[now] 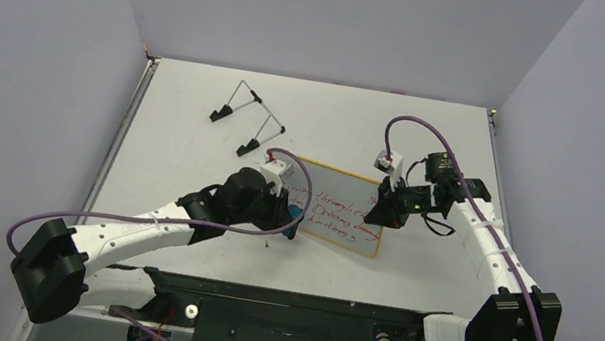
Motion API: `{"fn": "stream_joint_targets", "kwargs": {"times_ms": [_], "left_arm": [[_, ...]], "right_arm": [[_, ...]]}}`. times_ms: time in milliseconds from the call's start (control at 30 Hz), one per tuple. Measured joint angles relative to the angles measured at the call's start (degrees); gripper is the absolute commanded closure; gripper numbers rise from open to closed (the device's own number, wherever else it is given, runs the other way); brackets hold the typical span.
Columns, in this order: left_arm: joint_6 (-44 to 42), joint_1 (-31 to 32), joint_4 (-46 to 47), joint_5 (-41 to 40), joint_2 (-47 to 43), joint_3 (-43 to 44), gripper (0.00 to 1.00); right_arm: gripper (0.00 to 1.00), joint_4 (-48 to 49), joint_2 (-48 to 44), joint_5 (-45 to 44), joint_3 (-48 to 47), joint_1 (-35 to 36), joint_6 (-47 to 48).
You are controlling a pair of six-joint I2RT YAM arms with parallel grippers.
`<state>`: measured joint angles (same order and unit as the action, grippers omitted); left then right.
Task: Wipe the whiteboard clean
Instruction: Erase the center of the board with the whiteboard.
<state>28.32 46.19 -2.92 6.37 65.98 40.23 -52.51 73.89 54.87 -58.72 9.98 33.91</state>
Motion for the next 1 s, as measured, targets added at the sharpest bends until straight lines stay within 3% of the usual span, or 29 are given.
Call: {"fn": "stream_joint_targets", "kwargs": {"times_ms": [167,233,333,667,767,1000], "left_arm": [[3.26,5.27,-10.54,-5.97,2.89,-0.20,0.99],[5.03,5.55,-12.52,-8.61,3.54,-0.74,0.93],[7.17,5.46,-14.82,-12.26,5.53,-1.53,0.84],[11.28,5.84,-18.88,-20.57,11.89,-2.36,0.73],[11.47,4.63,-19.87,-22.51,10.97,-2.60,0.64],[10.80,-3.23,-20.35,-22.77,6.34,-5.55,0.54]], "right_arm": [[1.00,0.02,0.00,-0.02,0.00,0.02,-0.04],[1.00,0.04,0.00,-0.02,0.00,0.02,-0.04],[1.00,0.04,0.00,-0.02,0.00,0.02,-0.07],[1.00,0.04,-0.02,-0.02,0.00,0.02,-0.07],[1.00,0.04,-0.02,0.00,0.00,0.02,-0.07],[1.00,0.04,-0.02,-0.02,0.00,0.02,-0.09]]}}
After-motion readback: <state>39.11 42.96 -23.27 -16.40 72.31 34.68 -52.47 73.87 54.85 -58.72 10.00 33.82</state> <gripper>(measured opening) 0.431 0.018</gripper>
